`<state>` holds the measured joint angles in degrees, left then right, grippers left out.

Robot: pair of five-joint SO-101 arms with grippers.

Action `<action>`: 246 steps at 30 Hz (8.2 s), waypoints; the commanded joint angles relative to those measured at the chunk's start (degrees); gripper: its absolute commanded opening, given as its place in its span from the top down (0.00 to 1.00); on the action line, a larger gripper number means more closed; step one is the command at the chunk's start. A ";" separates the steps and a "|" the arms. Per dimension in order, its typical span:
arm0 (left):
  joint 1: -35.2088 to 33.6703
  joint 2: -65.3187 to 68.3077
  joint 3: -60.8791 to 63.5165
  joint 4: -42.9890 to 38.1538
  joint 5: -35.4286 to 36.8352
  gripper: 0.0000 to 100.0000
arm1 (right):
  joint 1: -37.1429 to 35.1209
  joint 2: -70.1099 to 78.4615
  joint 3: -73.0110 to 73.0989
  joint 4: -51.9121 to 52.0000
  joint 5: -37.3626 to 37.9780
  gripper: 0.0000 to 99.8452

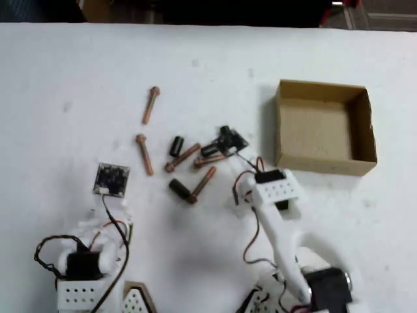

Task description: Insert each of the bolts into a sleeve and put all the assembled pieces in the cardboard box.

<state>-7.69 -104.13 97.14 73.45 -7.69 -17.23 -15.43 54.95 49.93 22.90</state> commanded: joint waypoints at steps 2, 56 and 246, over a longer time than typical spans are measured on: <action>-0.04 -0.40 -0.18 0.26 0.53 0.98 | -0.22 2.24 -4.04 0.04 0.62 0.88; -0.04 -0.40 -0.18 0.26 0.53 0.98 | -0.22 -12.79 5.80 -5.58 0.53 0.98; 12.44 61.76 -69.27 4.75 14.07 0.98 | -17.98 -87.43 41.93 -24.75 0.09 0.98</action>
<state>2.77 -35.21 25.93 83.03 6.55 -32.35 -102.46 96.35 27.34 22.99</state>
